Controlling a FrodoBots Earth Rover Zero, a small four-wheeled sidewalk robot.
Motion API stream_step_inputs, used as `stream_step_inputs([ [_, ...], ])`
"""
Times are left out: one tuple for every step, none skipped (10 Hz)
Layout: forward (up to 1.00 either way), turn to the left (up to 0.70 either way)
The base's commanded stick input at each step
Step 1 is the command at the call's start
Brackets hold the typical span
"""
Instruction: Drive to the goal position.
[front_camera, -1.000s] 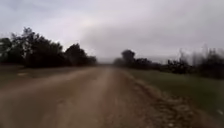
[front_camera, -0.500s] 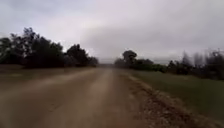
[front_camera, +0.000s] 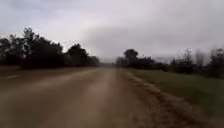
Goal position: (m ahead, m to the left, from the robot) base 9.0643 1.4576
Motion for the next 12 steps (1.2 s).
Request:
stream_step_inputs([
  [0.21,0.0],
  [0.26,0.0],
  [0.3,0.0],
  [0.35,0.0],
  [0.4,0.0],
  [0.45,0.0],
  [0.49,0.0],
  [0.54,0.0],
  [0.59,0.0],
  [0.63,0.0],
  [0.68,0.0],
  [0.73,0.0],
])
